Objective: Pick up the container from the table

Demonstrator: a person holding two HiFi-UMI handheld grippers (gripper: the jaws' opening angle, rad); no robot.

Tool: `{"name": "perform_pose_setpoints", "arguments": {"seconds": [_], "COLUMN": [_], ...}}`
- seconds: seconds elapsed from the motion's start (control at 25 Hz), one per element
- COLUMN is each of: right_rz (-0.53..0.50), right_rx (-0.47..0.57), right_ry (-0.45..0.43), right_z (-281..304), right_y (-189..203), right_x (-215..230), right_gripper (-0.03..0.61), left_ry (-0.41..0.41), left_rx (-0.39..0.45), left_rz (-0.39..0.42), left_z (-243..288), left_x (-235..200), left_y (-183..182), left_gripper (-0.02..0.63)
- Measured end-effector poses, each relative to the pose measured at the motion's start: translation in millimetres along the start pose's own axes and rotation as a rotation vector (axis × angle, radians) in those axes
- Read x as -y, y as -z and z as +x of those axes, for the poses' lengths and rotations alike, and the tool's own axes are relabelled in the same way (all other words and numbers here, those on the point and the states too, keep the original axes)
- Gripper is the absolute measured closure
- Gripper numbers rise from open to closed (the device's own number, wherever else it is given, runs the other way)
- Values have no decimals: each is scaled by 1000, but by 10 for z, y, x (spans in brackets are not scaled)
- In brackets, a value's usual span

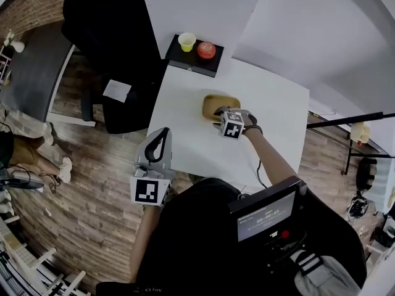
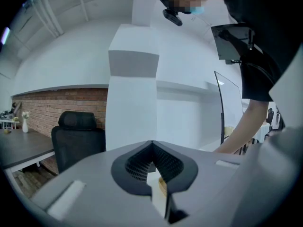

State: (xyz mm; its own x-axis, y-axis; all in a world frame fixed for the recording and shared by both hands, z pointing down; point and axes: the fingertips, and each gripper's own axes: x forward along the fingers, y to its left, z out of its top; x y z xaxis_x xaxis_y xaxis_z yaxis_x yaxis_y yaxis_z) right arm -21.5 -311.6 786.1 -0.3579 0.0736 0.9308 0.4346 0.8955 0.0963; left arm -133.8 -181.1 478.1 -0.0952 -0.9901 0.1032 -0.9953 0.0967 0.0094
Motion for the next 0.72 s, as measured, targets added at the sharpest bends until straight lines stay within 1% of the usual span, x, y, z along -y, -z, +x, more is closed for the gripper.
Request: {"name": "perform_pose_setpoints", "arguments": {"seconds": [0.16,0.2,0.32,0.48,0.56,0.64,0.72], "right_rz": [-1,-1,4,-9,-29,-41,-34], "right_rx": [-35,-39,-43,-48,-54,-55,-44], "right_ry": [-24,-22,-8,1,15,39,69], "right_z": [54,65,80,89,86,88,97], "right_y": [34,40,41,25,29,39,31], "right_x": [-33,-30,1,4,-5,-8,11], "right_gripper": [411,413,448,455,476,520,534], "left_ry": [-8,-14,-21,-30,-29,-20,-14], "left_rx": [-12,-7,9,7,10,22,24], "left_rz": [3,1,-4,-4,-4,-4,-1], "left_z": [-28,-32,-52,-66,-61,-59,-66], "left_x": [-37,-54,-89,-119,-115,-97,-90], "left_y": [3,3,6,5,-5,1,2], "left_gripper": [617,617,617,617,617,617,617]}}
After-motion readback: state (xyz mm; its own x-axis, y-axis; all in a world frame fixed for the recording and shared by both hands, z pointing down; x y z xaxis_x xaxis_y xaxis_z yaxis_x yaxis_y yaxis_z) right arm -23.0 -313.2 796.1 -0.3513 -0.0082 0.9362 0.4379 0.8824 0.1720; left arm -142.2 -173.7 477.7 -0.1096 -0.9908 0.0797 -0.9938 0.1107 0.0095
